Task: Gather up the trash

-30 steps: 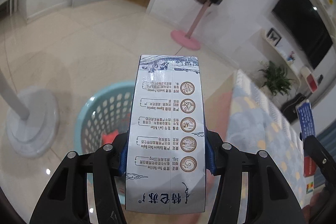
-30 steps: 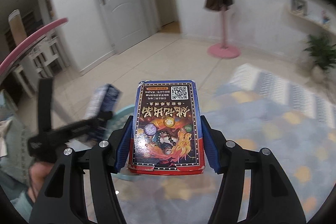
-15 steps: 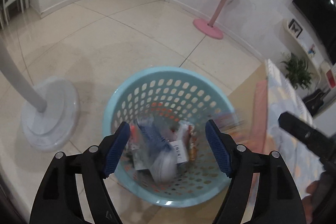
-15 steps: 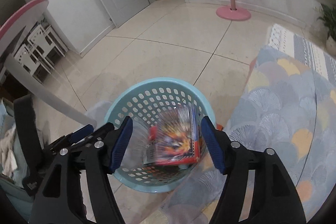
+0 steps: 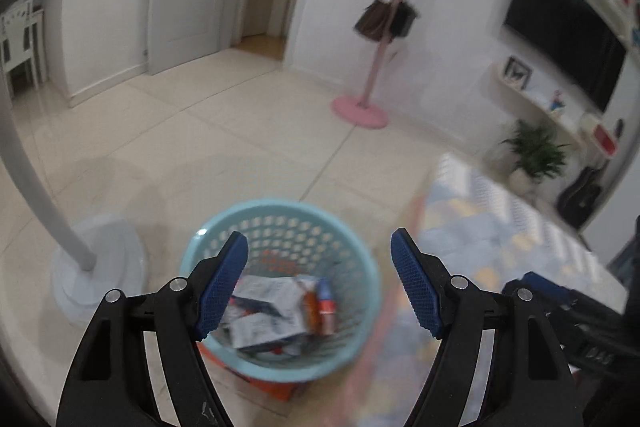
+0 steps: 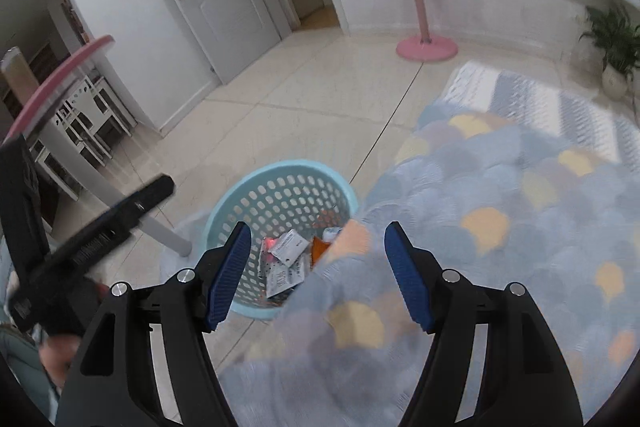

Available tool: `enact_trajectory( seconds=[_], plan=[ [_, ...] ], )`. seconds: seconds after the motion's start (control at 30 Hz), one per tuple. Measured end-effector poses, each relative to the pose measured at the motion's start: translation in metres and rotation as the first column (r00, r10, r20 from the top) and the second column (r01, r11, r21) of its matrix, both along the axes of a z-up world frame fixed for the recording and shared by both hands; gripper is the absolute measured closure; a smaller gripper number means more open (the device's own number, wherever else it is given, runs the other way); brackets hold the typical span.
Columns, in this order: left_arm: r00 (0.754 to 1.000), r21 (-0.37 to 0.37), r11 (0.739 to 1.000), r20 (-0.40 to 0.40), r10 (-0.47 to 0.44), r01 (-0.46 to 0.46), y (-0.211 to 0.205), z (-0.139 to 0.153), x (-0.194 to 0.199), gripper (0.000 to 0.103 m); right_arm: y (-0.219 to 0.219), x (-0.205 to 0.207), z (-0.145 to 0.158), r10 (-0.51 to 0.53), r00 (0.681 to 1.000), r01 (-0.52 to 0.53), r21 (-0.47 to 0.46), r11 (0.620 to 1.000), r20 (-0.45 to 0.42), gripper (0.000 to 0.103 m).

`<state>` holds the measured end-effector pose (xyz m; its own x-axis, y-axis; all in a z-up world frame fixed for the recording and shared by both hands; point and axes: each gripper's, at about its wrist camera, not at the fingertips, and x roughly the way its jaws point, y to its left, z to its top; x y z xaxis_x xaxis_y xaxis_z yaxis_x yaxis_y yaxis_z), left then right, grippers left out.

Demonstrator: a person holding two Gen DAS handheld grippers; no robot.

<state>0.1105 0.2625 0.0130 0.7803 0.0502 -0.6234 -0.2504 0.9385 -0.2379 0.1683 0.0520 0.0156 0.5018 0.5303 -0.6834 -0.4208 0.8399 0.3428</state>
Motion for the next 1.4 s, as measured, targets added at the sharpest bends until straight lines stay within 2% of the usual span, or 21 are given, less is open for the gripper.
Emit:
enact_trajectory(
  seconds=[0.1,0.2,0.27,0.33,0.4,0.57,0.73,0.87,1.0,1.17,1.4],
  plan=[
    [1.000,0.004,1.000,0.012,-0.019,0.019,-0.020,0.021,-0.022,0.030,-0.029,-0.025,0.015,-0.037,0.998,0.037,0.007,0.999,0.056,0.033],
    [0.999,0.014,0.999,0.032,-0.030,0.030,-0.042,0.029,-0.047,0.028,-0.047,-0.055,0.027,-0.043,0.989,0.051,-0.050,0.997,0.140,0.031],
    [0.993,0.014,0.995,0.064,-0.104,0.103,-0.060,0.029,-0.063,0.027,-0.056,-0.079,0.032,-0.058,0.977,0.075,-0.079,0.994,0.207,0.028],
    [0.990,0.088,0.989,0.058,-0.126,0.120,-0.080,0.025,-0.077,0.025,-0.063,-0.099,0.036,-0.073,0.962,0.101,-0.094,0.990,0.263,0.026],
    [0.994,0.165,0.983,0.061,-0.088,0.077,-0.098,0.017,-0.092,0.025,-0.070,-0.115,0.038,-0.108,0.942,0.149,-0.107,0.983,0.316,0.026],
    [0.988,0.179,0.982,0.152,0.029,-0.056,-0.111,0.001,-0.114,0.022,-0.075,-0.142,0.040,-0.149,0.893,0.222,-0.128,0.967,0.424,0.026],
    [0.984,0.214,0.967,0.143,0.107,-0.136,-0.119,-0.007,-0.107,0.021,-0.078,-0.140,0.033,-0.159,0.888,0.227,-0.111,0.967,0.431,0.026],
    [0.984,0.220,0.963,0.113,0.136,-0.158,-0.120,-0.010,-0.104,0.020,-0.081,-0.135,0.022,-0.171,0.896,0.226,-0.092,0.970,0.409,0.026],
    [0.985,0.225,0.960,0.093,0.147,-0.165,-0.123,-0.014,-0.104,0.020,-0.082,-0.138,0.017,-0.172,0.892,0.228,-0.088,0.970,0.419,0.026],
    [0.974,0.266,0.940,0.136,0.183,-0.214,-0.127,-0.008,-0.111,0.020,-0.090,-0.148,0.020,-0.205,0.866,0.257,-0.054,0.965,0.456,0.026],
    [0.962,0.280,0.927,0.184,0.203,-0.249,-0.130,0.001,-0.117,0.020,-0.094,-0.149,0.021,-0.203,0.869,0.245,-0.038,0.969,0.451,0.026]
  ],
)
